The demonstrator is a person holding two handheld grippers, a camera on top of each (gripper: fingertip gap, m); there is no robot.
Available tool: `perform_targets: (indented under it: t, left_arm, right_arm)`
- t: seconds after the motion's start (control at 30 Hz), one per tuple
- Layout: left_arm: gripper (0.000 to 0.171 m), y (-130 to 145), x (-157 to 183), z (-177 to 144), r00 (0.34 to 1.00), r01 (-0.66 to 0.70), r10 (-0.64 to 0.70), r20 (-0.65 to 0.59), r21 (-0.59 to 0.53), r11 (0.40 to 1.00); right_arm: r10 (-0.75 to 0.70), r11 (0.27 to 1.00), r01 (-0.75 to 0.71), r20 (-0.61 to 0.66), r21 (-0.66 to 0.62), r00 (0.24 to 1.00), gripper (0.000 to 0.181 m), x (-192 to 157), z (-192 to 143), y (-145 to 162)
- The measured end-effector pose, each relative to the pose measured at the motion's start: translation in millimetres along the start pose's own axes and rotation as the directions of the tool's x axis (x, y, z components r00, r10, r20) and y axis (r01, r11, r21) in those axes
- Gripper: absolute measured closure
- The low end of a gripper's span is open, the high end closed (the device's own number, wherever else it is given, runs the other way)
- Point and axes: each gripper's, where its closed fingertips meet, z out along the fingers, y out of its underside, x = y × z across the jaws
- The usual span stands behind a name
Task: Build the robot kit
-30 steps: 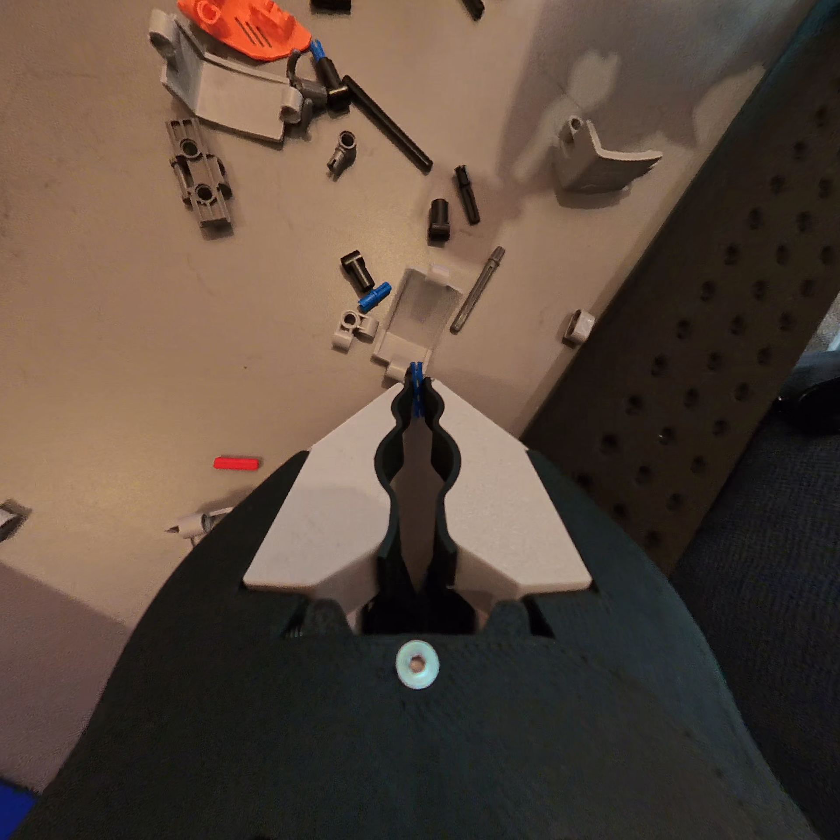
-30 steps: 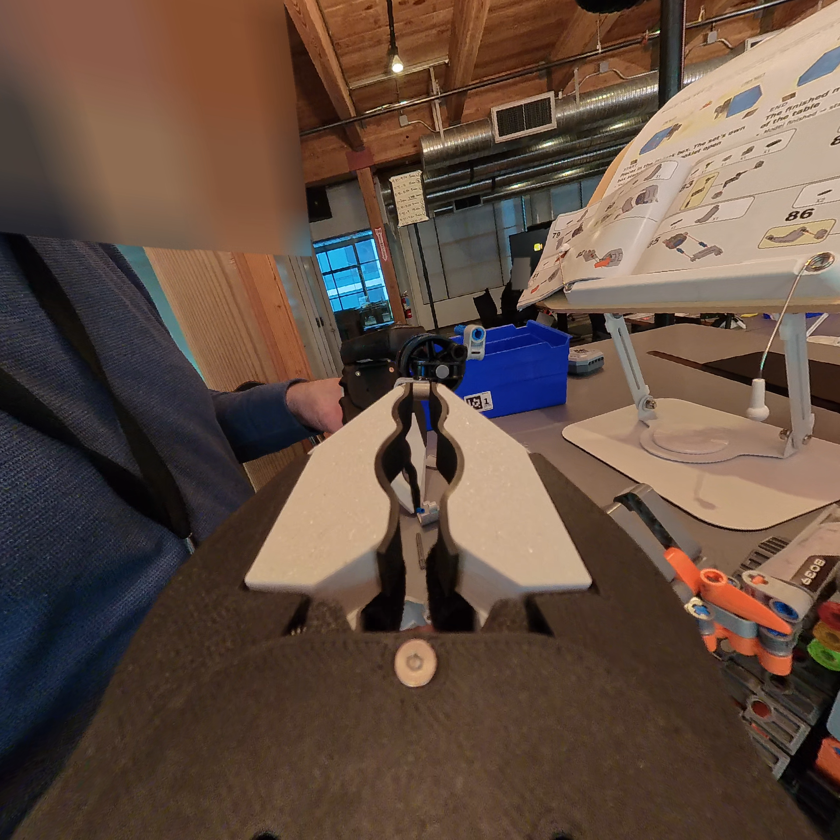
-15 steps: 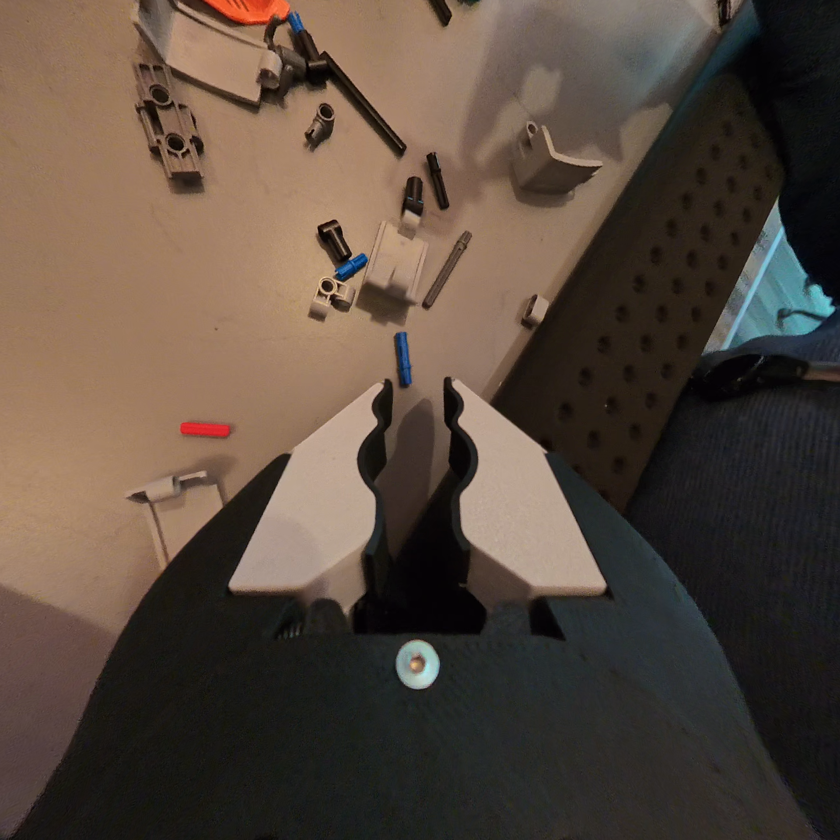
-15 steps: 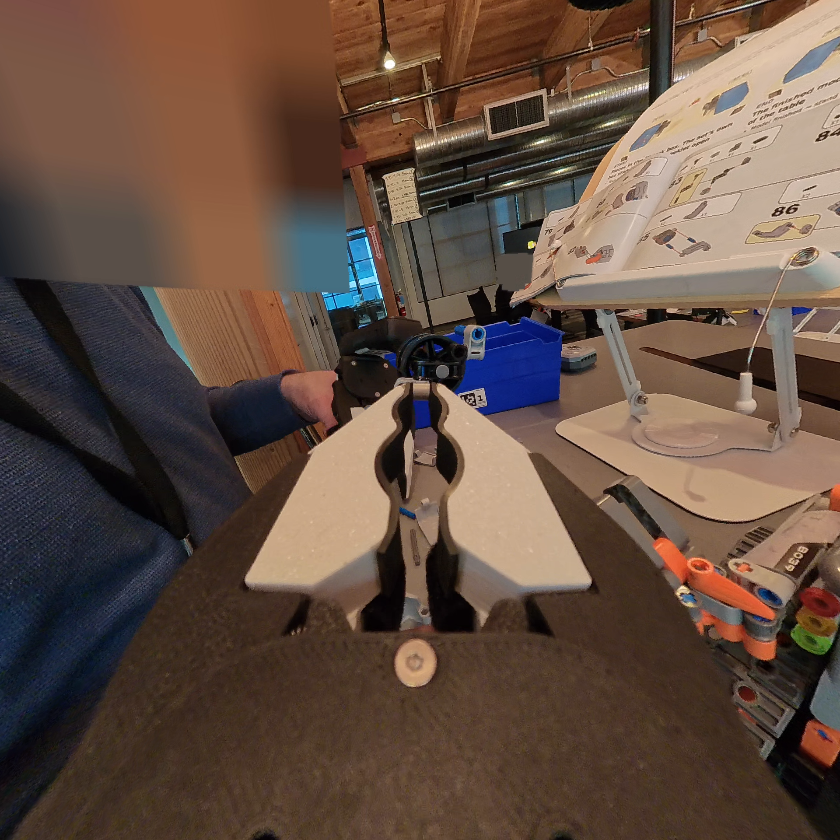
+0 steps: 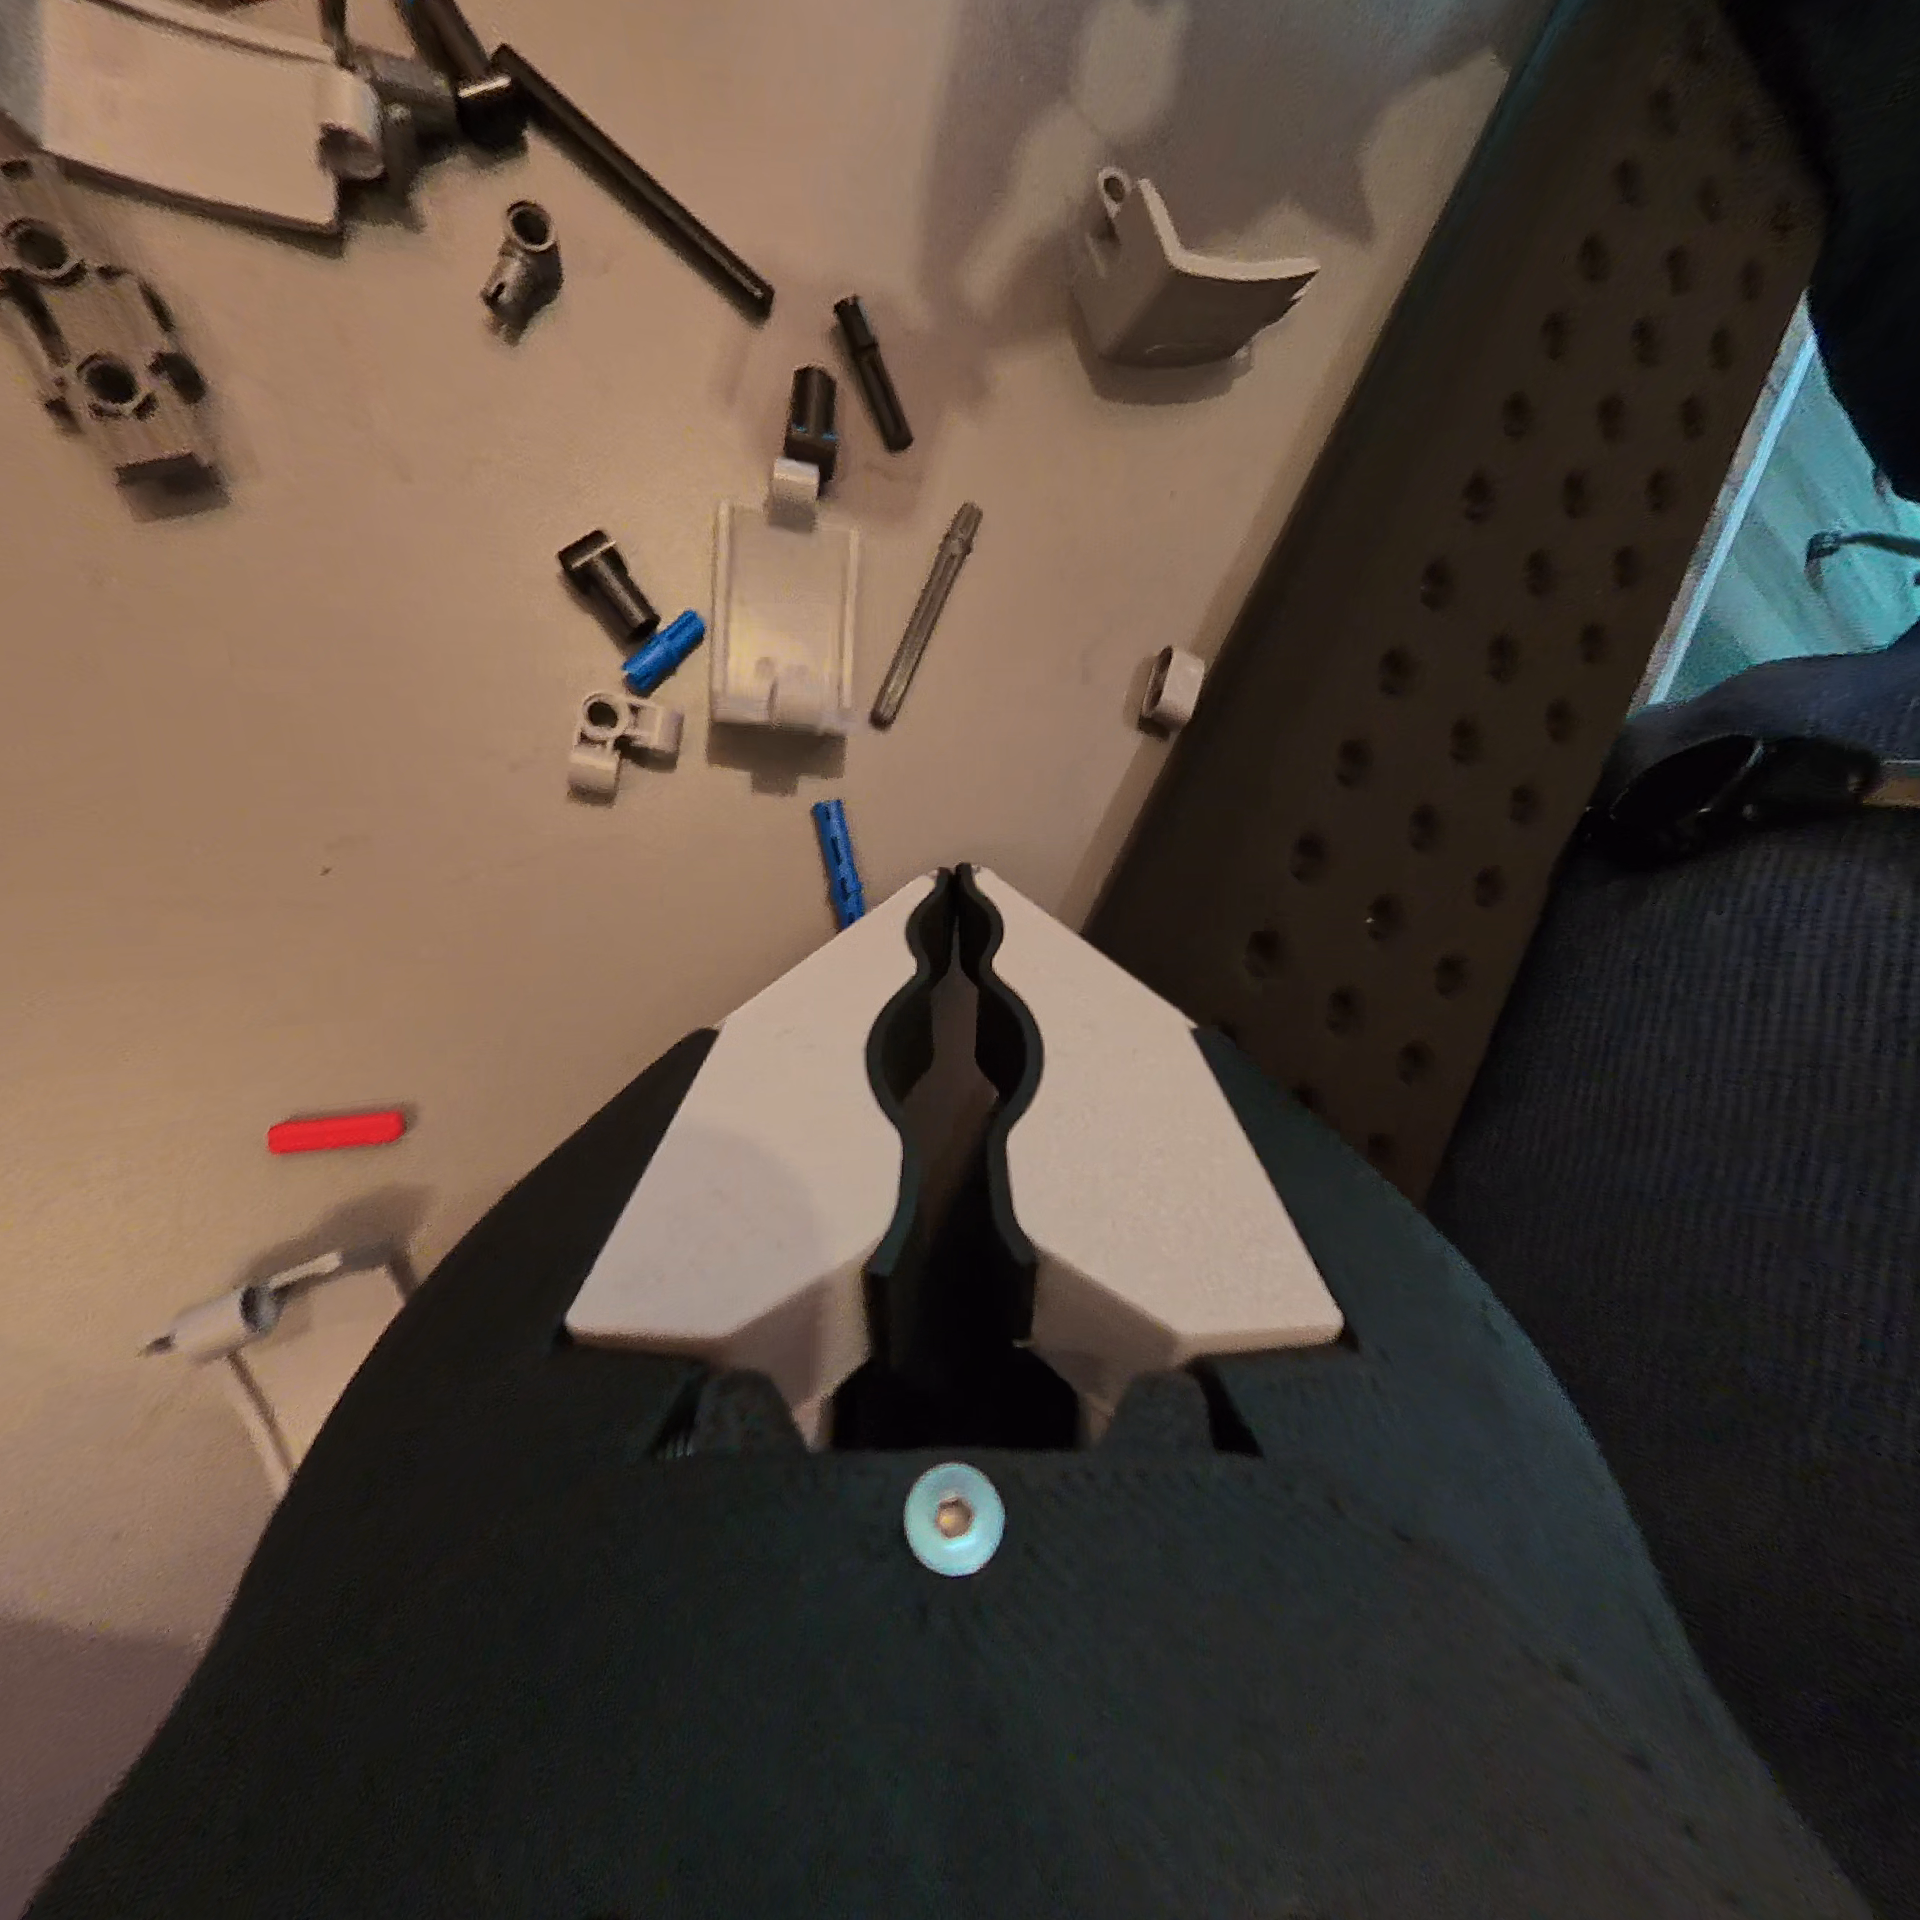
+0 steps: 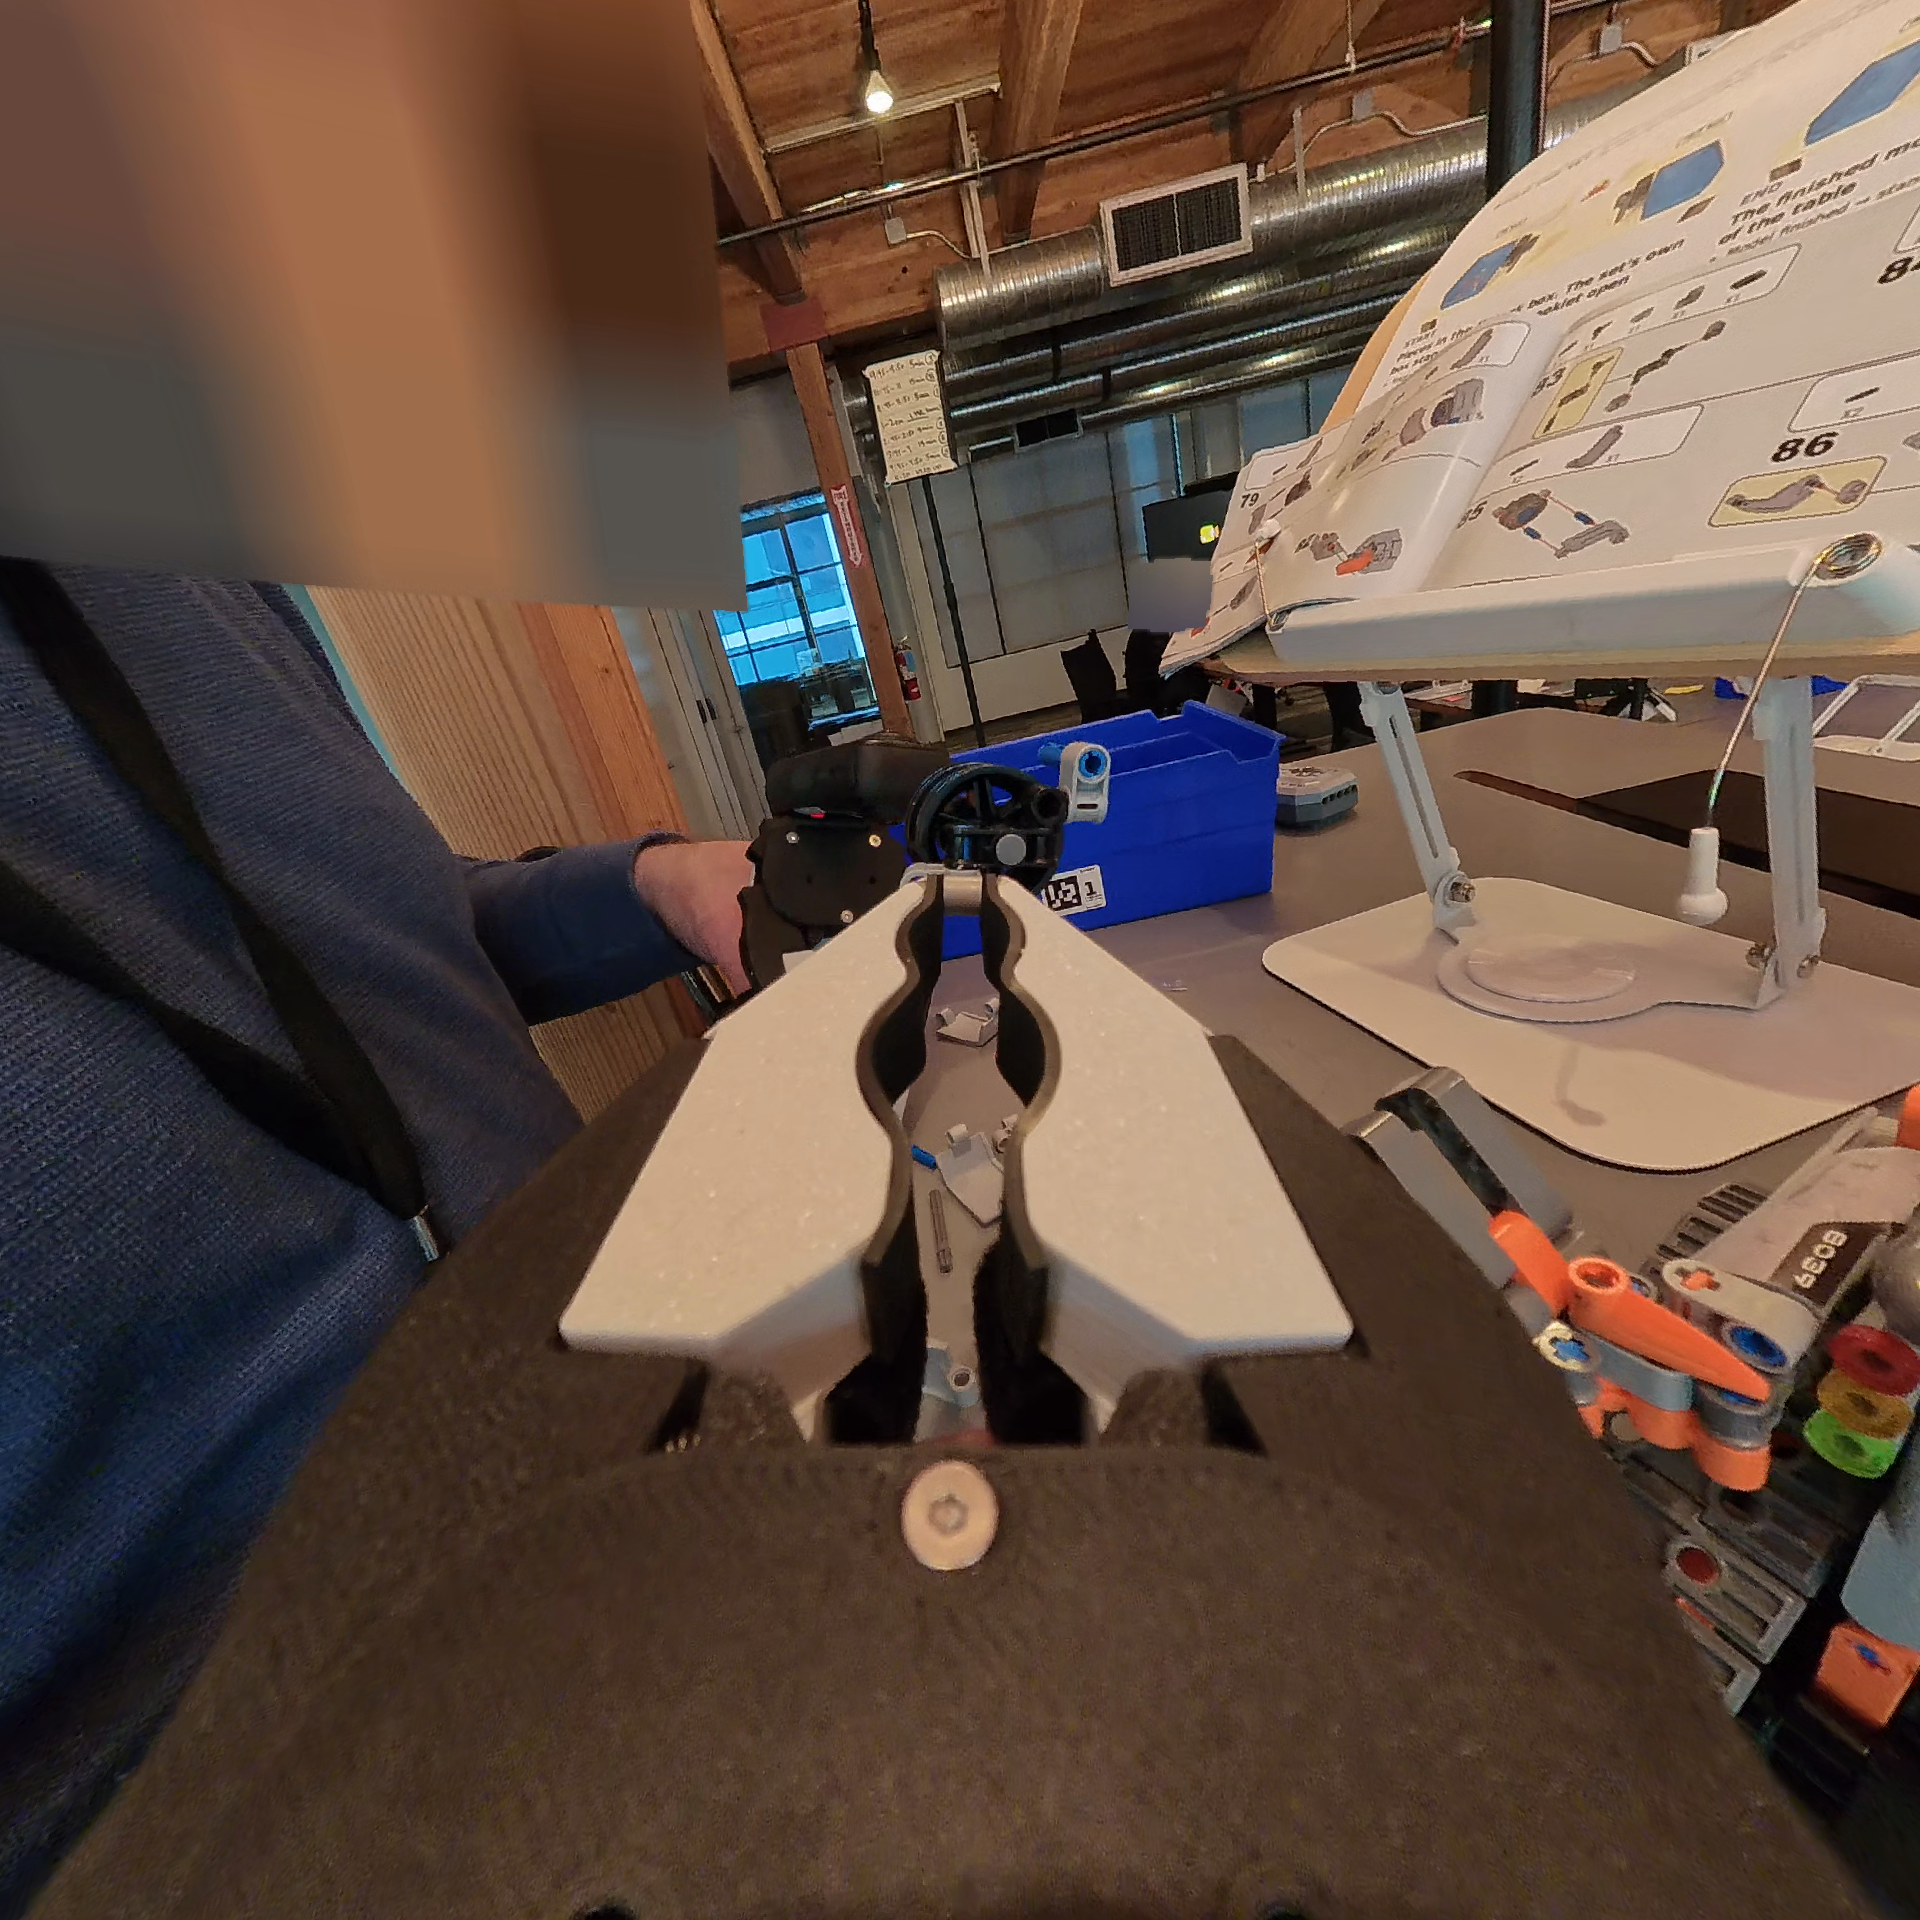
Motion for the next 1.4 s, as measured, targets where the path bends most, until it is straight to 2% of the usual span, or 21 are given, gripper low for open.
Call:
perform_targets:
  t: [0.17,0.27,0.47,0.63,0.83,0.93,1.07,1.17,1.3,1.37,1.4]
  left_arm:
    - [0.170,-17,14,14,0.999,-0.003,0.006,-0.047,0.061,0.998]
    - [0.166,-28,21,9,0.996,-0.028,0.038,-0.085,0.117,0.993]
    - [0.157,-31,6,-20,0.991,-0.133,0.134,0.007,0.167,0.977]
    - [0.152,-23,-6,-28,0.963,-0.259,0.246,0.112,0.120,0.958]
    - [0.148,-19,0,-19,0.915,-0.396,0.389,0.103,0.062,0.916]
    - [0.145,-15,-8,-14,0.889,-0.441,0.439,0.131,-0.017,0.897]
    - [0.150,4,-22,-14,0.919,-0.361,0.375,0.124,-0.121,0.925]
    - [0.152,10,-12,-14,0.954,-0.292,0.297,0.040,-0.100,0.951]
    - [0.153,2,-4,-5,0.956,-0.293,0.293,0.003,-0.053,0.955]
    - [0.151,-3,16,5,0.949,-0.309,0.306,-0.070,-0.045,0.950]
    - [0.159,-4,23,10,0.946,-0.317,0.312,-0.087,-0.047,0.947]
  right_arm:
    - [-0.001,1.000,0.001,0.002,-0.004,1.000,0.177,0,1,1]
    - [-0.001,1.000,0.001,0.003,-0.002,1.000,0.177,0,0,0]
    - [-0.007,1.000,0.007,-0.002,0.001,1.000,0.177,0,-1,-2]
    - [-0.012,1.000,0.012,-0.011,-0.004,1.000,0.177,1,-3,-1]
    - [-0.013,1.000,0.012,-0.015,-0.014,1.000,0.177,2,-4,1]
    - [-0.014,1.000,0.014,-0.016,-0.017,1.000,0.177,2,-4,2]
    - [-0.016,0.999,0.016,-0.017,-0.028,1.000,0.177,2,-4,4]
    - [-0.021,0.999,0.020,-0.018,-0.027,1.000,0.177,2,-4,3]
    - [-0.023,0.999,0.022,-0.014,-0.030,1.000,0.177,1,-3,4]
    - [-0.021,0.999,0.021,-0.012,-0.033,1.000,0.177,1,-3,4]
    - [-0.021,0.999,0.020,-0.011,-0.034,1.000,0.177,1,-3,5]
